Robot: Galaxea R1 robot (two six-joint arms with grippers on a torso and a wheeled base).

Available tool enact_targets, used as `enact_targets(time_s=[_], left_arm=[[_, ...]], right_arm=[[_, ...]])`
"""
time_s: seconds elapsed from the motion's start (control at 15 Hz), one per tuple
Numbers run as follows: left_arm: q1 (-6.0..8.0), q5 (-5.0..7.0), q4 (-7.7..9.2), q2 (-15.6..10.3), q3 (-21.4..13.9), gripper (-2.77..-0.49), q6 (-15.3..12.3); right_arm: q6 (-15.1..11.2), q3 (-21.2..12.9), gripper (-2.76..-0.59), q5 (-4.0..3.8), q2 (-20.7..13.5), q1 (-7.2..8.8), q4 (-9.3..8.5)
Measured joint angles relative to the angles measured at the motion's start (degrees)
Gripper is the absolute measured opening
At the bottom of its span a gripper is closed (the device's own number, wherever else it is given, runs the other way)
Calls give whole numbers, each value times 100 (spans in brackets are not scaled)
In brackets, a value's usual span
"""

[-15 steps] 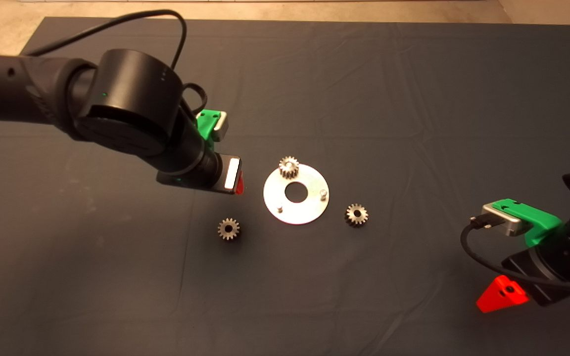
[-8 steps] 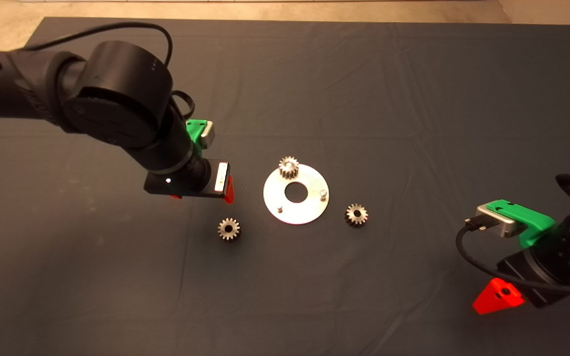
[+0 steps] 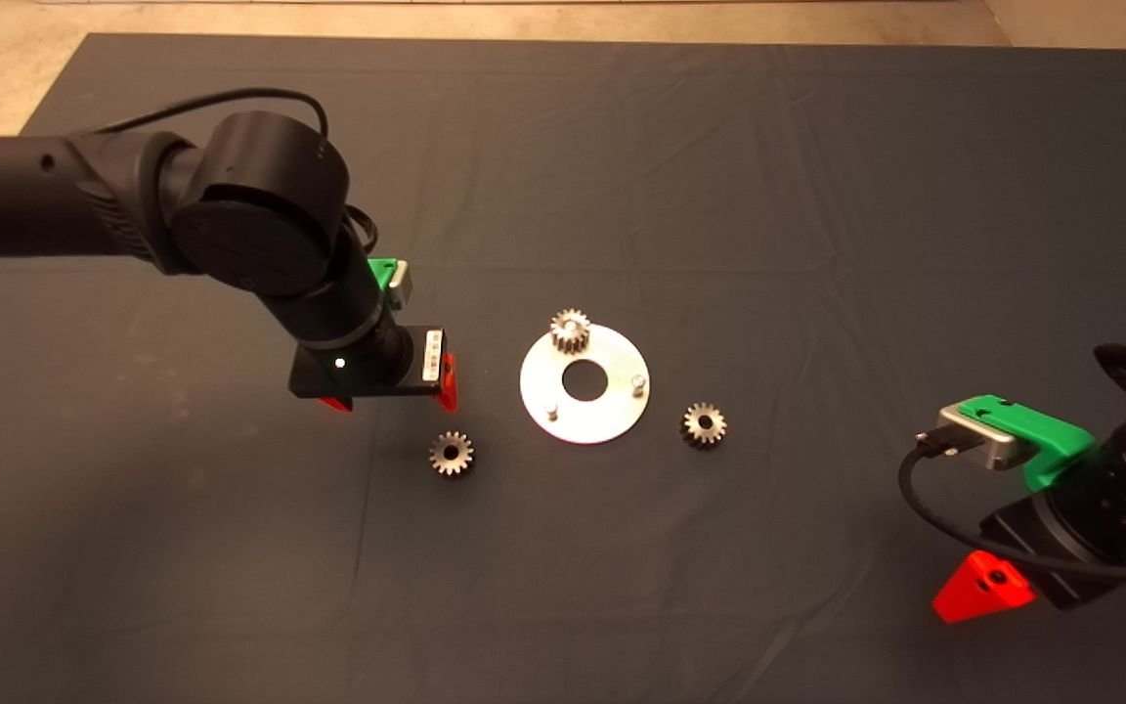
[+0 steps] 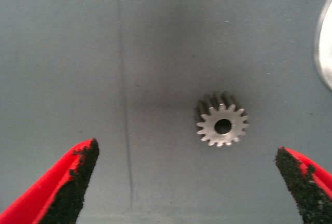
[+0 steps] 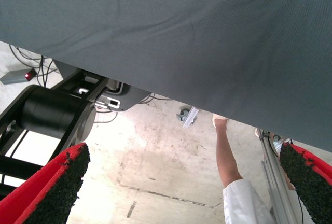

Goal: Install three planetary gears onto the carrier pins

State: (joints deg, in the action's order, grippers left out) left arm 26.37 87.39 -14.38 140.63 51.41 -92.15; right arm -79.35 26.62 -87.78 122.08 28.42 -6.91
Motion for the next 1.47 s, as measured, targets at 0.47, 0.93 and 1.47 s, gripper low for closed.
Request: enact_targets(time_s=[0.47,0.93,1.47], left_arm=[[-18,0,216,28,40,-50,-40],[-239,-2,265,291,77,-50,-44],[-628,4,267,430,214,-50,-33]], right_arm=[[0,0,-63,-3,0,0,0],[0,0,-63,-6,-2,-2,0],[0,0,-63,-4,-2,-2,0]])
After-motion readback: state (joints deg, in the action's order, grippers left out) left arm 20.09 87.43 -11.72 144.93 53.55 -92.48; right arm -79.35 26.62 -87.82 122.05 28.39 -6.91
